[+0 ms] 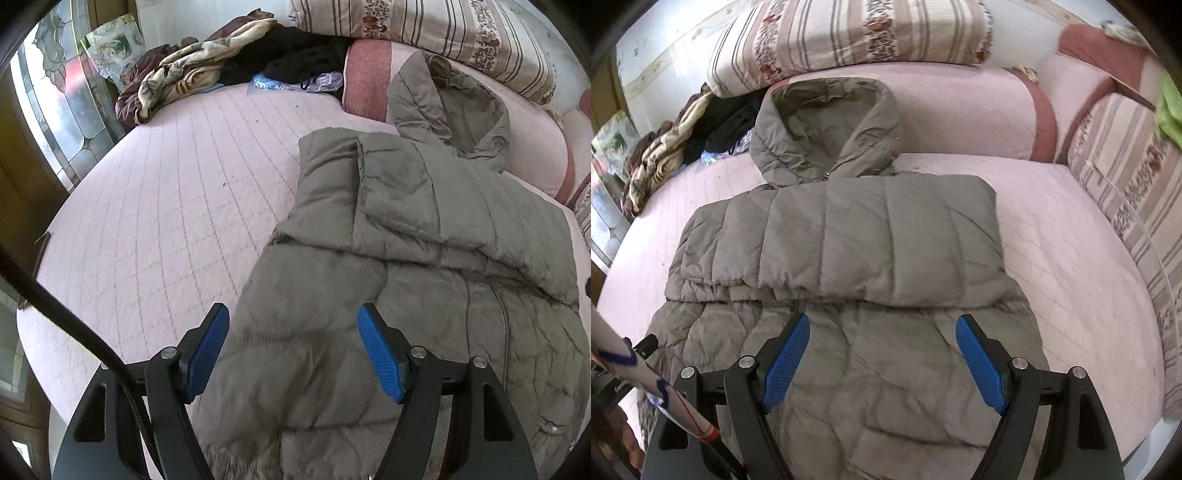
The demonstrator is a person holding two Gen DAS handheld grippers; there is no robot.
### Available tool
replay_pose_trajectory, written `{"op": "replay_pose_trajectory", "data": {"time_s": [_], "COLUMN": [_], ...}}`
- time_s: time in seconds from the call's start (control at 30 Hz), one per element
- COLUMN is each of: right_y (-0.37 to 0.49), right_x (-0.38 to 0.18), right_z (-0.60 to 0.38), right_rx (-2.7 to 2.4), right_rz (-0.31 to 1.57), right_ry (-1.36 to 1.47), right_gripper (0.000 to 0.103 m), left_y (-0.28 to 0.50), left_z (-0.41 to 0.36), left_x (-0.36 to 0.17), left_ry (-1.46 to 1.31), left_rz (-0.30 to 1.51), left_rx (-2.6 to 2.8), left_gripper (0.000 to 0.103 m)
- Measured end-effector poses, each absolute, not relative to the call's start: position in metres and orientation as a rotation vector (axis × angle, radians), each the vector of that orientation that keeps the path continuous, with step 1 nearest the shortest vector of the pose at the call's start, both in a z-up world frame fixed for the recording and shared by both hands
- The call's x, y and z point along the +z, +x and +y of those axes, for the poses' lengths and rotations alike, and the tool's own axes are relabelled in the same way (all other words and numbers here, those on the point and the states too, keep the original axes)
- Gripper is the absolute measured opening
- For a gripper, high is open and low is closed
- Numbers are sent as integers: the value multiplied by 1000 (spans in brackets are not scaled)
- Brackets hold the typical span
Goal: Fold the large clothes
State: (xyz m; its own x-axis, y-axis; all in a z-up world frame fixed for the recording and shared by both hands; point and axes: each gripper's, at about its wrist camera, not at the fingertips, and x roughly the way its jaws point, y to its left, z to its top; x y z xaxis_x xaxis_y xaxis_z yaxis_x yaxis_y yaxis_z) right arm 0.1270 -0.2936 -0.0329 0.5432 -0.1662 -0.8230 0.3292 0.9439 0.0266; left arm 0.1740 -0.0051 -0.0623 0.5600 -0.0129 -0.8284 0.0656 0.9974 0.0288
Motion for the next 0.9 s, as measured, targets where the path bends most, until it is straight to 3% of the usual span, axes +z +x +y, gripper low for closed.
{"op": "replay_pose_trajectory", "data": {"time_s": [0.4,0.9], "right_y": [239,451], "right_x": [-57,9], "right_z": [-260,-262], "right_rx": [-331,-305], "right_rz": [1009,903], "right_ry": [32,201], "right_gripper": [85,86], "left_y": [206,228], "left_z": [19,28], "left_x": [-96,-111], "left_ry": [77,4], "left_rz": [942,1025], "left_rx": [-7,-22], "left_gripper": [75,85]}}
